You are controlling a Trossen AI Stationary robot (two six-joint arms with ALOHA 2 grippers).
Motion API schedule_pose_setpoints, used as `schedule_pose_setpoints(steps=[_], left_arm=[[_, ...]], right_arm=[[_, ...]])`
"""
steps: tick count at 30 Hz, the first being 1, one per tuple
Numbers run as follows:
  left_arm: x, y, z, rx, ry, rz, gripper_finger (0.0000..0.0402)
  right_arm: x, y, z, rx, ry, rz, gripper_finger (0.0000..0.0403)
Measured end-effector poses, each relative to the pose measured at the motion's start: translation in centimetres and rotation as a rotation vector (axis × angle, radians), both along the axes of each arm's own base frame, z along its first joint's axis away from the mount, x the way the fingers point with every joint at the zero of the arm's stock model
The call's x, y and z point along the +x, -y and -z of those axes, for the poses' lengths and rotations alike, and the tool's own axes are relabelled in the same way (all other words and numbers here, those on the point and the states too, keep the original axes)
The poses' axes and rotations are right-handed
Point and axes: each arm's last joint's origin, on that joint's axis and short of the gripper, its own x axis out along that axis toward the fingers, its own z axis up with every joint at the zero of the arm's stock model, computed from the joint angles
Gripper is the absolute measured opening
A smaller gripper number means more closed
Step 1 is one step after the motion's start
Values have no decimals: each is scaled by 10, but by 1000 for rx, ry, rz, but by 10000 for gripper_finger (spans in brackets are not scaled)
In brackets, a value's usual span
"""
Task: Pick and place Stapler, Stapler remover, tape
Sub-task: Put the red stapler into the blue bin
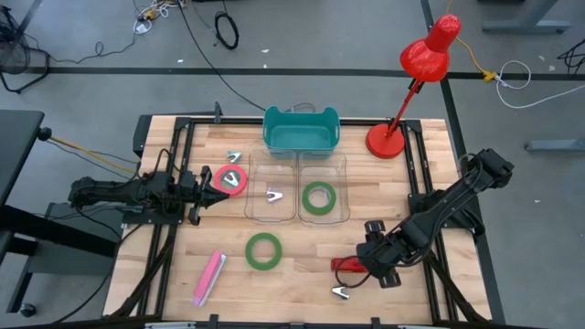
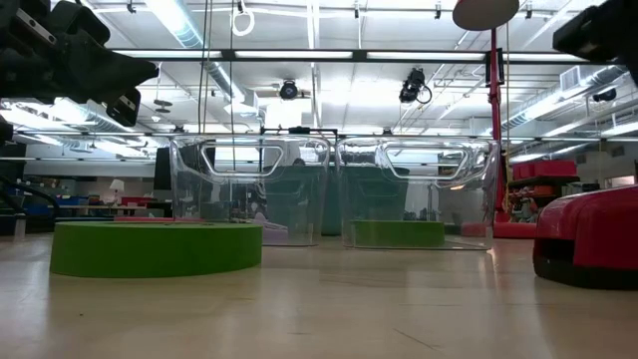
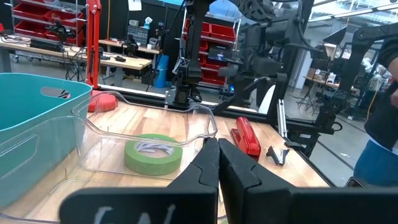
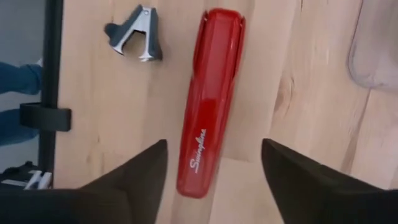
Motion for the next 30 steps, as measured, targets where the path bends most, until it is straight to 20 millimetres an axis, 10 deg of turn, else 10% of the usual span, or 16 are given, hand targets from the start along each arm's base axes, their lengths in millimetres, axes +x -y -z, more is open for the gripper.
schedule_pose_setpoints(steps=[30], left_arm=[[0, 0, 0, 0, 0, 0, 3]], right_arm=[[26, -11, 69, -13, -63, 51, 327]])
